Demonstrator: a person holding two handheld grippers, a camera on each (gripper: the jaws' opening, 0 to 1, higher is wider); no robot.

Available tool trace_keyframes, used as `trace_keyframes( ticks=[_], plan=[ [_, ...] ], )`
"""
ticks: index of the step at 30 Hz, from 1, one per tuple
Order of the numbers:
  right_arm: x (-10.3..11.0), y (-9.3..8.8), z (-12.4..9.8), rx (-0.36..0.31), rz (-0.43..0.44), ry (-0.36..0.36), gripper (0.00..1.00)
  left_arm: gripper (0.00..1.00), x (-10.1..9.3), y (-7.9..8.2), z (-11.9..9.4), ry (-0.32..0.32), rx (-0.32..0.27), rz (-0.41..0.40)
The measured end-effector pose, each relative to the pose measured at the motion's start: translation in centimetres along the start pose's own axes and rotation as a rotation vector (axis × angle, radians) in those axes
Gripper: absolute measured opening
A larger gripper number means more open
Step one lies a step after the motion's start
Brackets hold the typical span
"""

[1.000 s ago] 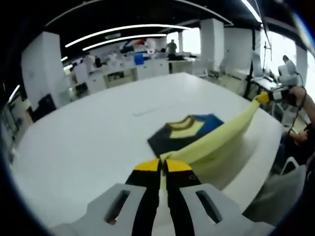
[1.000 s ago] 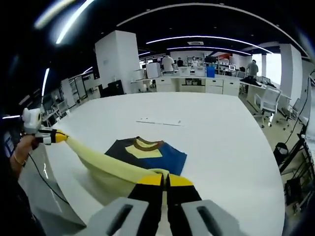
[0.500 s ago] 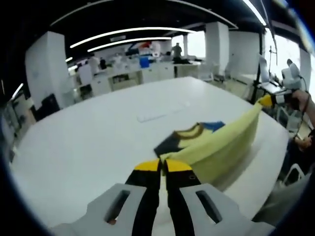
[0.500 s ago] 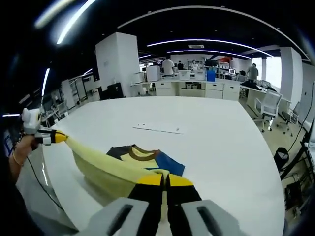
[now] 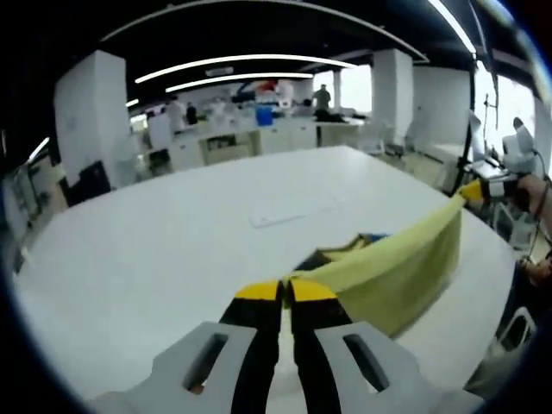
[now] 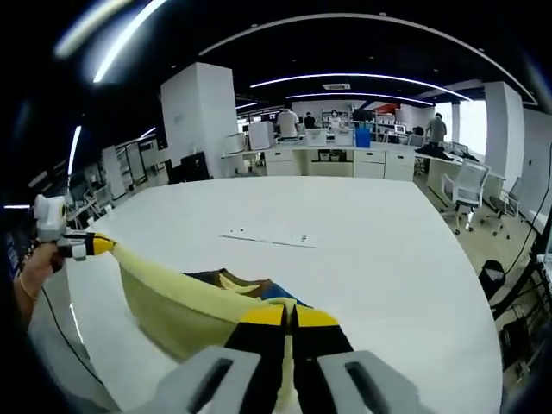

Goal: Fold the garment on the visible template until the final outline fits inside the template.

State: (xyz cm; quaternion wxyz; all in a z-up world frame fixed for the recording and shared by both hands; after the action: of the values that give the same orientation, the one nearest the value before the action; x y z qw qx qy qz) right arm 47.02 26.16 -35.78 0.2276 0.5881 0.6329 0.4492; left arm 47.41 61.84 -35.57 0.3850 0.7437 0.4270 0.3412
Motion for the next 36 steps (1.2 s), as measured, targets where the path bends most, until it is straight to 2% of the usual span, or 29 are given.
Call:
trace_keyframes(
  ticks=[10, 20, 28, 36],
  plan=[
    [0.1, 2.2, 1.9, -0.037, -0.024, 0.005, 0.0, 0.0, 1.4, 0.9, 2.0, 0.031, -0.014, -0.011],
    [-0.7, 2.7, 4.6, -0.042, -0.013, -0.016, 0.0, 0.0, 2.4, 1.3, 4.7, 0.053, -0.019, -0.022],
    [-2.1, 2.0, 7.2, -0.017, 0.008, -0.059, 0.0, 0.0, 2.5, 1.2, 7.9, 0.067, -0.025, -0.011],
    [-3.4, 0.5, 9.9, 0.025, 0.02, -0.1, 0.0, 0.0, 2.6, -0.3, 10.6, 0.084, 0.01, -0.017]
  ],
)
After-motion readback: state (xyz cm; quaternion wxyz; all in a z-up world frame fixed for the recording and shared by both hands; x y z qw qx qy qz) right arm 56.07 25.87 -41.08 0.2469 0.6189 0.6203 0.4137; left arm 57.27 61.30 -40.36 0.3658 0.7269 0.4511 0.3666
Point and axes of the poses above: the point that each gripper's makers call its tool centre point, and the gripper's own axes: z roughly forward along the fingers, x roughly to its left, y roughly out of its top, the point moved 1 cm from there along -z, roughly backward along the fingers, and after that the axes turned 9 degrees about z, right-handed, at the moved point
